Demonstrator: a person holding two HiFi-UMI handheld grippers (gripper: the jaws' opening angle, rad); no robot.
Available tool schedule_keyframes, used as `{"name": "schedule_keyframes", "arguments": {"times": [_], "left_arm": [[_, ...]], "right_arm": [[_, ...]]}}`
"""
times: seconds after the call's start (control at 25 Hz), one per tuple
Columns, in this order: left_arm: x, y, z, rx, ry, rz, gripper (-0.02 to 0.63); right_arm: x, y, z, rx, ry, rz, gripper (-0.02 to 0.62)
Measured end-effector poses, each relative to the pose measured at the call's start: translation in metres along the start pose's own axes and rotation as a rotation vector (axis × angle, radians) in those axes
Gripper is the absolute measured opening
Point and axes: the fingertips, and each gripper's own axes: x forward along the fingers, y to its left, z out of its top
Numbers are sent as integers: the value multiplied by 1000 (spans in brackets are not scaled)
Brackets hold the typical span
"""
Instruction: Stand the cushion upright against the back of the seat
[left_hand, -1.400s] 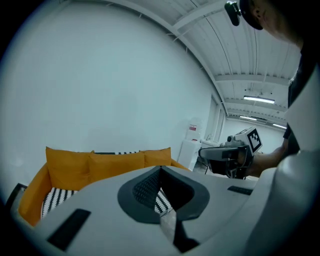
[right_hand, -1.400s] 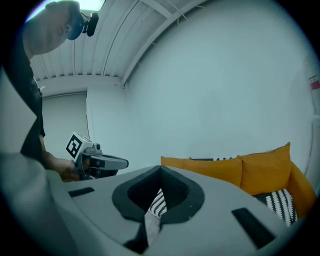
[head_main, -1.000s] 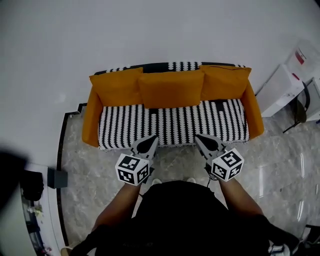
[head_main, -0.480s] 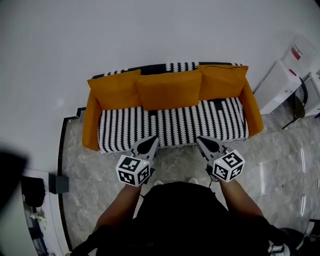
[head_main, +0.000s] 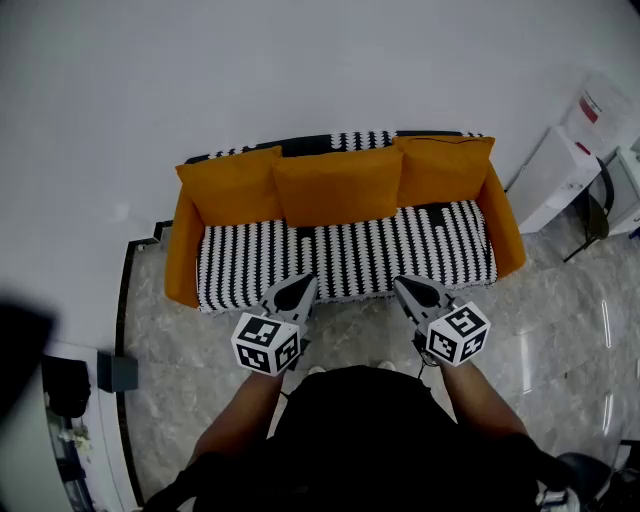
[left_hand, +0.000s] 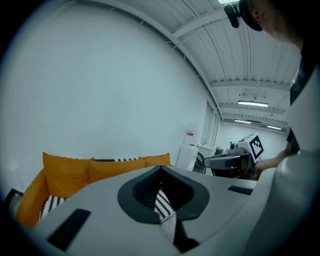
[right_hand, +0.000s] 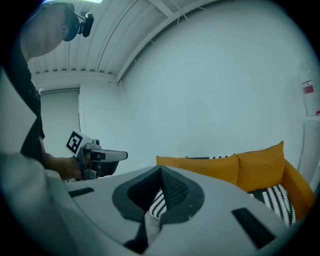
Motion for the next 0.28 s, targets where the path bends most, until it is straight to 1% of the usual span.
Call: {"name": "schedule_keyframes", "arguments": {"times": [0.28], "left_arm": [[2, -1, 4, 6, -3, -1, 17]], "right_arm": [[0, -3, 2, -5, 3, 4, 35]]}}
